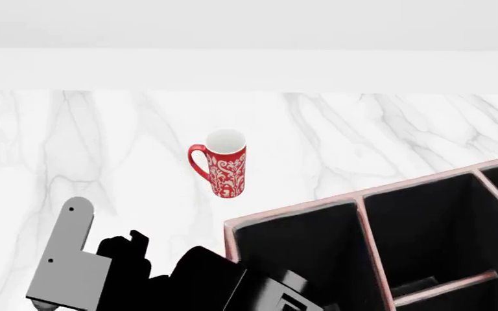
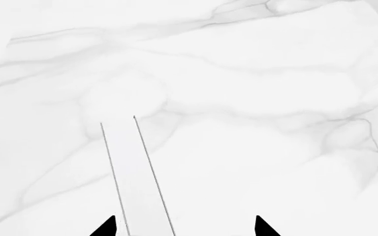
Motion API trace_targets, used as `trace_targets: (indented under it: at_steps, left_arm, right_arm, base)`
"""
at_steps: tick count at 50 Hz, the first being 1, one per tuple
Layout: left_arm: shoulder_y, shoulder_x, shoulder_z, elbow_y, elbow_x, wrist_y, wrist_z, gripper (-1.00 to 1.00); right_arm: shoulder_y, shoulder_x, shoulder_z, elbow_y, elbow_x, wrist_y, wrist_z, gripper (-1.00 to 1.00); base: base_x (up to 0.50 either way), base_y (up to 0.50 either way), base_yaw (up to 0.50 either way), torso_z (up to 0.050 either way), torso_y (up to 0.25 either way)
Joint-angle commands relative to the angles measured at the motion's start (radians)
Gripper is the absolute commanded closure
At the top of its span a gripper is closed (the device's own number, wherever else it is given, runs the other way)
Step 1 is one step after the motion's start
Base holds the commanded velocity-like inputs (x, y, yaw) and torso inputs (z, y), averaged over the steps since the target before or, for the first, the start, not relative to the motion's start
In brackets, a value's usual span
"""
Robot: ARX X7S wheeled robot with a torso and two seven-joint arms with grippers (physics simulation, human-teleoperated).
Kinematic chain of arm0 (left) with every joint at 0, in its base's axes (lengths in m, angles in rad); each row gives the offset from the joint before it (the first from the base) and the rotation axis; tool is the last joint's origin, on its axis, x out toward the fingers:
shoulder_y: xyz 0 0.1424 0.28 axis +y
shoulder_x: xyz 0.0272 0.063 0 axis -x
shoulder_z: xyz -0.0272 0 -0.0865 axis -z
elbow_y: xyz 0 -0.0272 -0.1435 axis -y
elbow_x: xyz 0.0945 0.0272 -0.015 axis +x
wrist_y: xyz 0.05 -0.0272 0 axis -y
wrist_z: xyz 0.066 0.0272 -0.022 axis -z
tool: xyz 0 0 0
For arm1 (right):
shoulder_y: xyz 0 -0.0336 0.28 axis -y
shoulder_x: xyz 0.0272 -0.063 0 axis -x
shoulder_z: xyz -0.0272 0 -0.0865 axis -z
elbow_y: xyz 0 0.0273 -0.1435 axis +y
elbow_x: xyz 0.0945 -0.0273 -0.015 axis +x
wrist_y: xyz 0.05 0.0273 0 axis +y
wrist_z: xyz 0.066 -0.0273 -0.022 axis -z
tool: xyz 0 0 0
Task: Pick up the book and place it in the right compartment of the caddy.
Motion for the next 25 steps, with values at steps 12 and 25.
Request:
trace_targets:
  at_steps: [12,25]
  left_arm:
    - [0.001,0.003,0.007,-0.029,-0.002,0.022,0.006,-1.0]
    - [-0.004,-0.003,0.011,-0.038,-0.011,0.018,0.006,-1.0]
  right_arm:
    - [-0.011,-0.07,-0.096,0.163,-0.054,-0.07,-0.05,-1.0]
    - [-0.007,-0.063,-0.115,0.106,-0.046,-0.033,-0.037,-1.0]
  base:
    - [0.0,0.0,0.0,0.0,0.0]
    - [0.0,0.0,0.0,0.0,0.0]
